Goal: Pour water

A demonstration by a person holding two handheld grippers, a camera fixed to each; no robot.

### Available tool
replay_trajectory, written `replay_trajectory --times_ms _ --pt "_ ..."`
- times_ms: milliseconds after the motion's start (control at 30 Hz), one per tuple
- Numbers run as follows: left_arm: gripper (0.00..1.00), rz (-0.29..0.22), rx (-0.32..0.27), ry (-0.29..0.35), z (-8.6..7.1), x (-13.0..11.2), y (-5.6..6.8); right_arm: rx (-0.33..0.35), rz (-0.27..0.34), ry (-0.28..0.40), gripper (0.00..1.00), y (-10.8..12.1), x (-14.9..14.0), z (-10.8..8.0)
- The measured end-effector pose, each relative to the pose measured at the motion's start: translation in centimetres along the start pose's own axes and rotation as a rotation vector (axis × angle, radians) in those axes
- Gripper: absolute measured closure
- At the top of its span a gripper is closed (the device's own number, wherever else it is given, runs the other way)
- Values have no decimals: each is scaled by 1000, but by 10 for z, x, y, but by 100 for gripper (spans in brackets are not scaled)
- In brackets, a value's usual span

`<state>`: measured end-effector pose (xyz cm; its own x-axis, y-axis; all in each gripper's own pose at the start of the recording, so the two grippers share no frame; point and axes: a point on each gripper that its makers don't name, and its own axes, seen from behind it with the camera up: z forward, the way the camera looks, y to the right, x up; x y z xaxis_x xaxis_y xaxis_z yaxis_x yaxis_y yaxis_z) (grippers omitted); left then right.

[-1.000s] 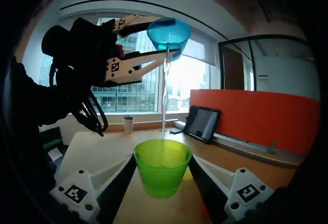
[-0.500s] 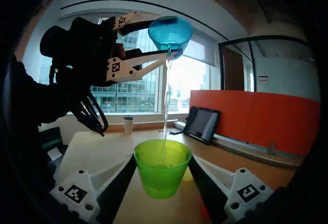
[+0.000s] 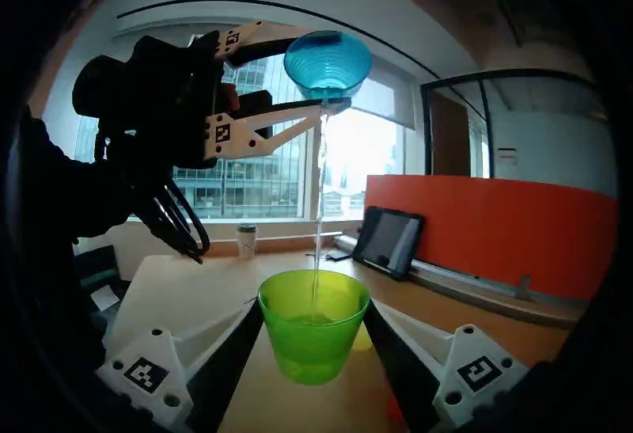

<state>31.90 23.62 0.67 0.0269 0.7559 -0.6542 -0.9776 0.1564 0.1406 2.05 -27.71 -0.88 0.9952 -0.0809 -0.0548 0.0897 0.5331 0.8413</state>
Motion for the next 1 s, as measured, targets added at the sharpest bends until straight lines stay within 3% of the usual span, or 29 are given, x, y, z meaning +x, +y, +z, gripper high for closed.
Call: replay_trajectory --times_ms 400,700,1000 --pt "14 68 -2 8 -1 8 4 -4 0 4 9 2 -1 -1" --pt "14 163 -8 16 0 14 9 -8 2 7 9 5 0 -1" --pt "14 210 -16 31 1 20 13 -13 6 11 9 7 0 0"
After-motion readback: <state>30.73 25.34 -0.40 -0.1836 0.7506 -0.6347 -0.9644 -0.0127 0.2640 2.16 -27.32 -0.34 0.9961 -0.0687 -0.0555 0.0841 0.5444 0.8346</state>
